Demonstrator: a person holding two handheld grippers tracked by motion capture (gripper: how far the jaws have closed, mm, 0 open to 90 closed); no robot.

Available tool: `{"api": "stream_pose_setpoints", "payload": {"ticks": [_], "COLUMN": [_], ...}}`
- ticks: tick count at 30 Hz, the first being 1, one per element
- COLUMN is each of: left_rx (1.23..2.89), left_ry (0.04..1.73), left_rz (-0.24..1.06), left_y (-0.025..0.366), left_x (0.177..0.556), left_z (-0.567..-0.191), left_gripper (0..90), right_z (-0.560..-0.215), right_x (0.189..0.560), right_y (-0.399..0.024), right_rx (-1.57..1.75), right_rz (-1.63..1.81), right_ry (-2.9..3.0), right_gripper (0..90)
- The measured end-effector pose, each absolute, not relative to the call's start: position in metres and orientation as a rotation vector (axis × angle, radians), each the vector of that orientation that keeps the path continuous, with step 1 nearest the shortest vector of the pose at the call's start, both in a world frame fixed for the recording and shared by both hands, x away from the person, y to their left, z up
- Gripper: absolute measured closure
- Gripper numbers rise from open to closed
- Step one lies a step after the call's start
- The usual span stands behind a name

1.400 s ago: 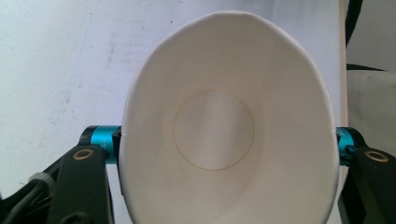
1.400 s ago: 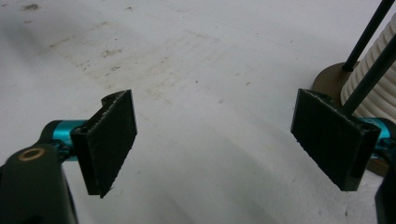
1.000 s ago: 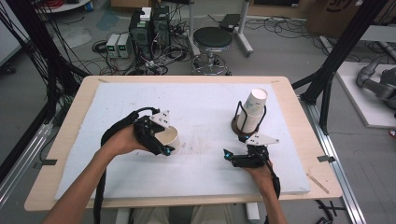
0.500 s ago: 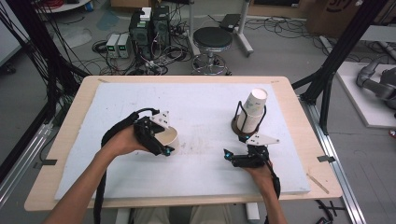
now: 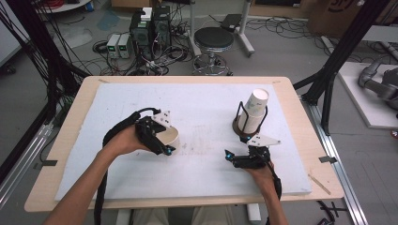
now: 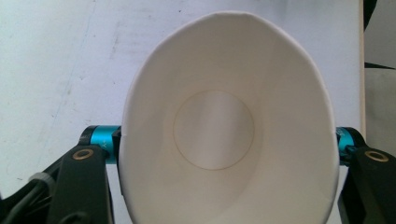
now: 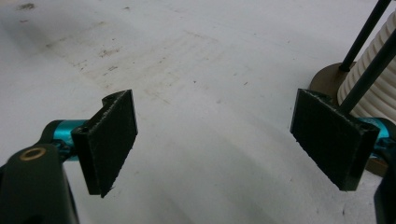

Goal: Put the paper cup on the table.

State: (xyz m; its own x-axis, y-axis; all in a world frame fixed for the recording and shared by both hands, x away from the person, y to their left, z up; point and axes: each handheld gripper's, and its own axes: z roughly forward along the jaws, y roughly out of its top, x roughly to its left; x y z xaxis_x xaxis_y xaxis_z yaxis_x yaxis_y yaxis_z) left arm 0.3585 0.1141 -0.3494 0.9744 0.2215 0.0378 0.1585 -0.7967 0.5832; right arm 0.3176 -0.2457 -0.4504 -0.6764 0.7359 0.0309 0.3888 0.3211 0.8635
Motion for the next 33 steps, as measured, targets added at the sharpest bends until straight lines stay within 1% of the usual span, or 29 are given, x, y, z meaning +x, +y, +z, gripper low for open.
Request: {"api": "stream_pose_setpoints", "payload": {"ticks": [9, 13, 33], "left_rx": [2.526, 2.542, 2.622], "left_ry": [0.279, 0.279, 0.283], "left_rz": [0.136, 0.157, 0.117], "left_y": [0.110, 0.106, 0.079], "left_x": [0.363, 0.364, 0.377], "left_z": [-0.355, -0.358, -0.383], "left_gripper": [32.8, 32.6, 32.8], "right_z": [-0.451, -0.450, -0.451], "right_x": [0.318, 0.317, 0.317], "right_y": [-0.245, -0.246, -0.248], "right_rx": [1.003, 1.013, 1.024], "right_rz": [1.290, 1.290, 1.311], "right_ry": [2.221, 2.213, 2.197], "right_gripper": [15.1, 15.2, 15.3]}}
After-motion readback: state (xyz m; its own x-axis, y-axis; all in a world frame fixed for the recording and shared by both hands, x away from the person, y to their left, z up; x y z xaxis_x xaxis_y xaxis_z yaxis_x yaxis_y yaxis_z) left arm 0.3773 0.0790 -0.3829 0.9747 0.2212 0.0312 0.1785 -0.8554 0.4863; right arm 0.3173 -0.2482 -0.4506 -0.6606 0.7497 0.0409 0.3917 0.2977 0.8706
